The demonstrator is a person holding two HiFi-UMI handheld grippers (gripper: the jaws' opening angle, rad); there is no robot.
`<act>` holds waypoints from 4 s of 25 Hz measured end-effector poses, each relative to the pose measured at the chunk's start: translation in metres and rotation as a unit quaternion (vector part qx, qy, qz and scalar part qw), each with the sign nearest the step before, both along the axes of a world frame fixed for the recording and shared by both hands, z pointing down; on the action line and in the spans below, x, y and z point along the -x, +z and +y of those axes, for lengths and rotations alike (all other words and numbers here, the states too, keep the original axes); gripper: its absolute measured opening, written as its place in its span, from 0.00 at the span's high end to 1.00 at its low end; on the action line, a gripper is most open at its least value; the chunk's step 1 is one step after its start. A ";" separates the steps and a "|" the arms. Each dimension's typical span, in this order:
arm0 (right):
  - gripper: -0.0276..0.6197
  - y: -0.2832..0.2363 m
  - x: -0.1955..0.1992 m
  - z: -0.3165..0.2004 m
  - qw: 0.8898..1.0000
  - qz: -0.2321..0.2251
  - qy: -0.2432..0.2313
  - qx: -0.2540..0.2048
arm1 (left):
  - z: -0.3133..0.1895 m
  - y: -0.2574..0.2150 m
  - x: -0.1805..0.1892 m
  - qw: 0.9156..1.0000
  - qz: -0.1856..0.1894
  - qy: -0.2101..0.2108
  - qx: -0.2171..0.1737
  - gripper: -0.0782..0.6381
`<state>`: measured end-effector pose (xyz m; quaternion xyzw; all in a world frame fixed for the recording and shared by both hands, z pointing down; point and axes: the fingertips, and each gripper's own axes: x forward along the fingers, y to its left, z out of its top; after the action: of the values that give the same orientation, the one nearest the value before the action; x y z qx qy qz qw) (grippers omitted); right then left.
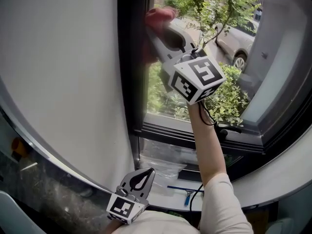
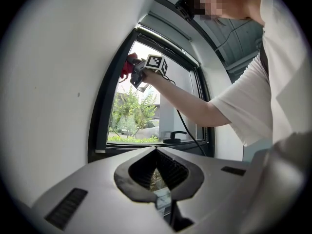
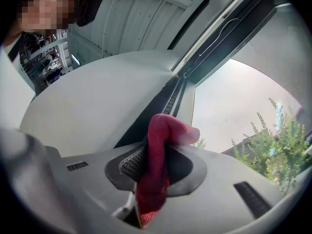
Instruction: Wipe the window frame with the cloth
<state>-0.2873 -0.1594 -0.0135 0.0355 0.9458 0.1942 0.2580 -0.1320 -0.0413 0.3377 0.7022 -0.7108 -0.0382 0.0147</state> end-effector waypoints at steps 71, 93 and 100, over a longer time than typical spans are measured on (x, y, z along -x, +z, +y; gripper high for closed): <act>0.81 0.133 -0.001 0.002 0.996 0.071 0.019 0.054 | 0.007 0.016 -0.002 0.999 0.010 0.027 0.019 0.88; 0.81 0.198 0.000 -0.001 0.990 0.123 0.027 0.070 | 0.001 0.014 -0.008 0.999 0.005 0.036 0.022 0.88; 0.81 0.218 0.001 -0.001 0.987 0.135 0.023 0.079 | -0.001 0.016 -0.009 0.999 0.007 0.039 0.023 0.88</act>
<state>-0.2878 -0.1604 0.2042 0.0187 0.9849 0.1178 0.1253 -0.1228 -0.0426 0.3541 0.7287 -0.6833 -0.0259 0.0372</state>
